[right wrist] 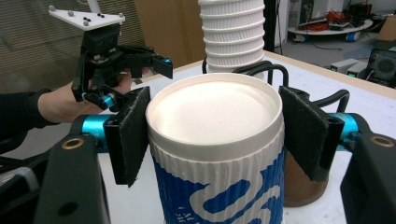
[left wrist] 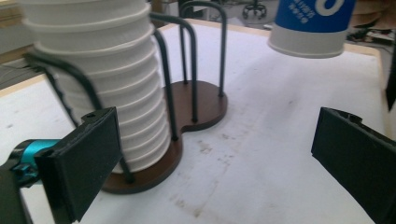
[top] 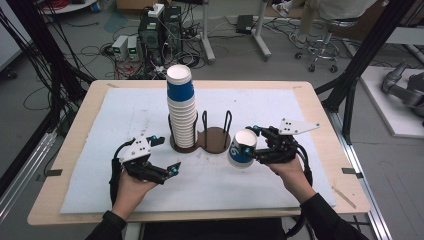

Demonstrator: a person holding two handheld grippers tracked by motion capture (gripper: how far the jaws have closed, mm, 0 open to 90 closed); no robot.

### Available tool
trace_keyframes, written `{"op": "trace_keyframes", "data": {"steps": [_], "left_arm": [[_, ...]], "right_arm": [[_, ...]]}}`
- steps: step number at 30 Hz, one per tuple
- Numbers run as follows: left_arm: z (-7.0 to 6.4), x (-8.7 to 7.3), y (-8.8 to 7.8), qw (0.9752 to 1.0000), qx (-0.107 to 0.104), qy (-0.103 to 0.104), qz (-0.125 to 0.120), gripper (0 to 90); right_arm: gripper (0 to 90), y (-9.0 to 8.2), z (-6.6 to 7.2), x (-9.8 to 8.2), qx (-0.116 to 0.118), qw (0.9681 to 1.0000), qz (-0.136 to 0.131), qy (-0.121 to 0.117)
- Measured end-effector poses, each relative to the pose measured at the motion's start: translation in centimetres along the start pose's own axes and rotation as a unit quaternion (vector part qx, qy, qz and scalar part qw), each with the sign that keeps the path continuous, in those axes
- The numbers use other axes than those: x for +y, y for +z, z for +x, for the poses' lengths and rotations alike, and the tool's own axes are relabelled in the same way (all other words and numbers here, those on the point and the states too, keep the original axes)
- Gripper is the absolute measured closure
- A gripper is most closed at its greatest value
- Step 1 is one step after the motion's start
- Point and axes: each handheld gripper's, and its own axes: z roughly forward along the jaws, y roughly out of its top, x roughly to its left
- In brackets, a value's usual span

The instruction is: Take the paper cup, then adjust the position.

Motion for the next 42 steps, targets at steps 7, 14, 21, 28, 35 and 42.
{"op": "trace_keyframes", "data": {"steps": [7,14,21,28,35,42], "left_arm": [[-0.5,0.3,1.1,0.9998,-0.014,0.017,0.001,1.8],[-1.1,0.6,1.9,0.9989,-0.044,0.014,0.001,1.8],[-2.1,1.1,3.5,0.9968,-0.080,0.001,-0.001,1.8],[-3.7,1.8,5.5,0.9932,-0.116,0.000,-0.007,1.8],[-4.5,2.3,7.2,0.9904,-0.137,-0.002,-0.013,1.8],[-5.1,2.8,9.3,0.9851,-0.171,0.003,-0.016,1.8]], "right_arm": [[29.7,-0.4,0.1,-0.1,-0.005,1.0000,-0.003,-0.001],[29.7,-0.5,0.0,-0.1,-0.001,1.0000,-0.009,0.004],[29.8,-0.3,0.0,0.2,0.008,0.9999,-0.015,0.002],[29.7,0.0,0.5,0.3,0.025,0.9996,-0.016,-0.005],[29.8,0.3,0.9,0.3,0.041,0.9991,-0.014,-0.007],[29.8,1.0,1.6,0.2,0.052,0.9986,-0.006,-0.012]]}}
